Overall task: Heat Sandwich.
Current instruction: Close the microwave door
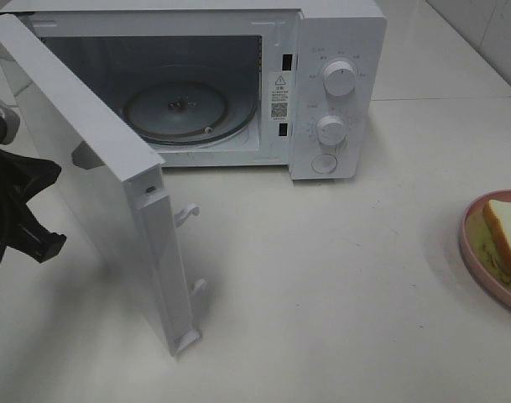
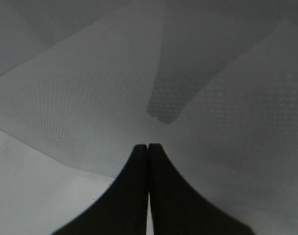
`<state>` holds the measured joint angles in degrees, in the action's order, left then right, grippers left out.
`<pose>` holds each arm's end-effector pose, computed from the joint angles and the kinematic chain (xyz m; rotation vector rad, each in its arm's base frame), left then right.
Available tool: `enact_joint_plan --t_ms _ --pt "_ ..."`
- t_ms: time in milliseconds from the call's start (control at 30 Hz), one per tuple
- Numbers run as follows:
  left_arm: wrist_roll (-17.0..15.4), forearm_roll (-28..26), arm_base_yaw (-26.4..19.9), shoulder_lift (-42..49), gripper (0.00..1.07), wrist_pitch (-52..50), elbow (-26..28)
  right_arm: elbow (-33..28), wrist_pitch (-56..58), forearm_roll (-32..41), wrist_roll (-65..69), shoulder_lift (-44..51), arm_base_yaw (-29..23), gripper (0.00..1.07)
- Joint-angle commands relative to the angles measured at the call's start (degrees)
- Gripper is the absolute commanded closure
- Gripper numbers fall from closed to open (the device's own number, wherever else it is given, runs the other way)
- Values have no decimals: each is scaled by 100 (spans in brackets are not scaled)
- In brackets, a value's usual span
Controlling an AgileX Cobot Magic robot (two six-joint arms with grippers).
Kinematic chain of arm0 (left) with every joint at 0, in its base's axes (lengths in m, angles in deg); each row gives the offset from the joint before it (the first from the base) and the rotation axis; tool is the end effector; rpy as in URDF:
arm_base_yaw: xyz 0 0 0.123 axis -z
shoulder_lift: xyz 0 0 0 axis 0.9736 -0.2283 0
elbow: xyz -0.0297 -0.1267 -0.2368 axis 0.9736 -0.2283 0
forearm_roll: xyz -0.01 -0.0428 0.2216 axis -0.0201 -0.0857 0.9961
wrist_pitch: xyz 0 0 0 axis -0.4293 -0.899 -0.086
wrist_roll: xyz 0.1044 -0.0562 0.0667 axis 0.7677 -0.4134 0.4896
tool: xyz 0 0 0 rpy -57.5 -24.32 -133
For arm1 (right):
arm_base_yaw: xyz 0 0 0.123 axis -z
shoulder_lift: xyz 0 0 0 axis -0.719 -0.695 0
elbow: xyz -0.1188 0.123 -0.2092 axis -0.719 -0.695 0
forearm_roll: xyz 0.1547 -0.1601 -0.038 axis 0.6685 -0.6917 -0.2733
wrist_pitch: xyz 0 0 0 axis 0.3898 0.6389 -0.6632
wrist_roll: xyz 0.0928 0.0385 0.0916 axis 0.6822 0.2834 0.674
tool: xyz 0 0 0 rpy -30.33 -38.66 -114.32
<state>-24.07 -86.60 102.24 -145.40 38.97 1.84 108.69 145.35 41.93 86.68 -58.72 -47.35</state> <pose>0.2373 -0.1048 0.1753 0.8281 1.8891 0.0377 0.0274 -0.0027 0.2478 0.0262 2.0169 0.0119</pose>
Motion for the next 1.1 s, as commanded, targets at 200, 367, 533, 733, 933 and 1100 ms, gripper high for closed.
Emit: enact_joint_plan --t_ms 200,367,533,733,933,1100 --pt "917 -361 269 -390 107 -17 435 -6 -17 -52 -52 155 29 32" --pt "1513 -647 498 -848 107 -17 802 -6 -17 -52 -52 155 29 32" --pt "2091 -854 653 -1249 107 -17 1209 -6 -17 -52 -63 155 29 32" --pt "2555 -911 665 -1599 107 -11 1667 -6 -17 -52 -52 155 29 32" --pt "3254 -1031 710 -1753 107 -34 1833 -6 -17 -52 -52 155 29 32" --pt "3856 -1220 728 -1874 107 -63 1919 -6 -17 -46 -57 155 29 32"
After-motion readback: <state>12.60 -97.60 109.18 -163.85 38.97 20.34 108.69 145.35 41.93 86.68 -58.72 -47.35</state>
